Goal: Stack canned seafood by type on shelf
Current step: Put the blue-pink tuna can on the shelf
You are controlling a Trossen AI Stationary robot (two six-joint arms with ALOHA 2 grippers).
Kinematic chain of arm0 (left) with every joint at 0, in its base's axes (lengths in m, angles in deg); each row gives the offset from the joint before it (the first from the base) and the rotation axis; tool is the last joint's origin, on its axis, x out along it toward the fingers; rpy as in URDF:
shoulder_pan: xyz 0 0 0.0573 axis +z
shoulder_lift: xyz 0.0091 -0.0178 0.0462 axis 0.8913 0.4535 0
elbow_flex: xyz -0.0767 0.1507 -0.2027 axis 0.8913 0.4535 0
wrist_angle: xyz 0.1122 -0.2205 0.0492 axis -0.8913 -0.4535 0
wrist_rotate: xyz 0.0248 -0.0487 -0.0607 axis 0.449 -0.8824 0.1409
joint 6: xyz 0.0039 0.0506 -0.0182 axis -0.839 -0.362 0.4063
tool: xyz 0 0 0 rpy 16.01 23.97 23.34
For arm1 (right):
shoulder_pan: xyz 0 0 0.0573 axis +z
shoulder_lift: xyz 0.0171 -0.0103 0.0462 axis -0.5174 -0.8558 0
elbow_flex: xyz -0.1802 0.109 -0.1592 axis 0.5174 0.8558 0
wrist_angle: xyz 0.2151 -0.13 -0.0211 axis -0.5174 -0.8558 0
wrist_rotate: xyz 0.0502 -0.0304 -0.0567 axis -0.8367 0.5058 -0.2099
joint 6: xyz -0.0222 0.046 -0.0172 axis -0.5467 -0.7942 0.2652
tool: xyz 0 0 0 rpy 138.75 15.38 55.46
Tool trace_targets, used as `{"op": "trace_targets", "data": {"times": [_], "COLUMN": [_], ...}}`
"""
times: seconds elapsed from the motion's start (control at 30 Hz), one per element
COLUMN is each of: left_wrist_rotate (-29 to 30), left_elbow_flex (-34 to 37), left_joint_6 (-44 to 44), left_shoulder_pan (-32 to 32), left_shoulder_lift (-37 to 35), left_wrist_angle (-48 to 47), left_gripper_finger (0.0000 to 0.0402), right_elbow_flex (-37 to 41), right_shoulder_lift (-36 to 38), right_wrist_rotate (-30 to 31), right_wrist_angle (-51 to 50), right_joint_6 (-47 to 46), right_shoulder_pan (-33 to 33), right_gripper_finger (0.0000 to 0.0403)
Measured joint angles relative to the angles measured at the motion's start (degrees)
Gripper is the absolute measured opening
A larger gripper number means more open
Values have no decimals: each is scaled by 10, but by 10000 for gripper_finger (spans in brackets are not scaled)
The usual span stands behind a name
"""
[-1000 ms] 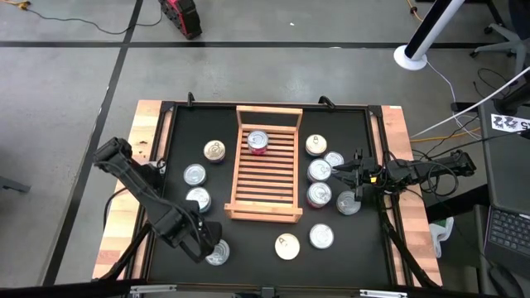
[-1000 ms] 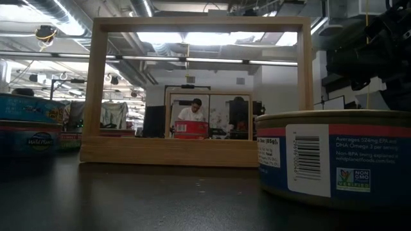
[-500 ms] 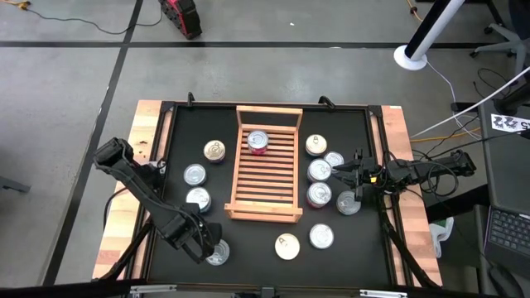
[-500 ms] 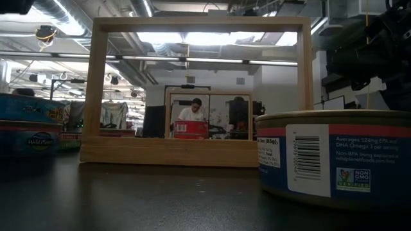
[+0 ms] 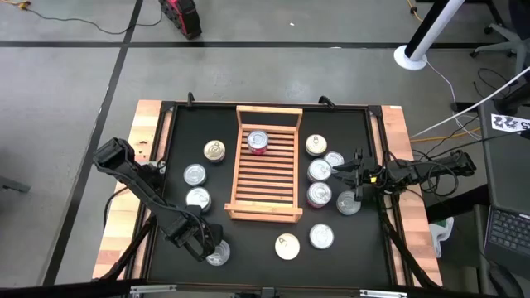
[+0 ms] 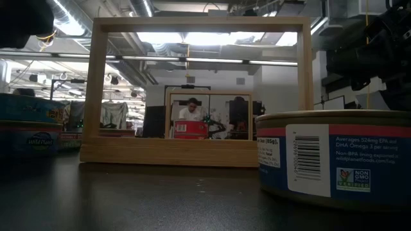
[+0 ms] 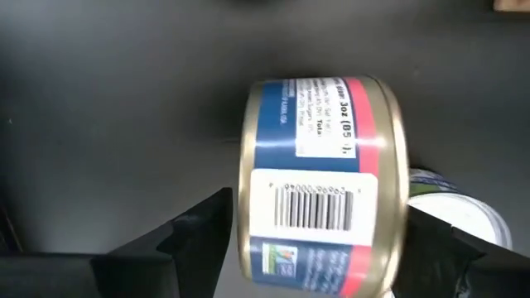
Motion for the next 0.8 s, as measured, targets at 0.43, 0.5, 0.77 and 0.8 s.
{"op": "trace_targets", "data": {"times": [0.43, 0.5, 0.77, 0.8], "left_wrist_rotate": [0, 10, 93, 93], "left_elbow_flex": [3, 0, -23, -25], "left_joint_6": [-22, -25, -53, -56], "left_shoulder_pan": [0, 0, 0, 0], "left_shoulder_lift": [-15, -27, -121, -135], "left_wrist_angle": [4, 1, 2, 2], "left_gripper_finger": [180, 180, 180, 180], "right_elbow_flex": [0, 0, 0, 0], "right_shoulder_lift": [0, 0, 0, 0], "right_wrist_rotate": [0, 0, 0, 0], "right_wrist_angle": [0, 0, 0, 0], "right_joint_6": [0, 0, 0, 0], "right_shoulder_pan": [0, 0, 0, 0], "right_gripper_finger": [136, 136, 136, 136]}}
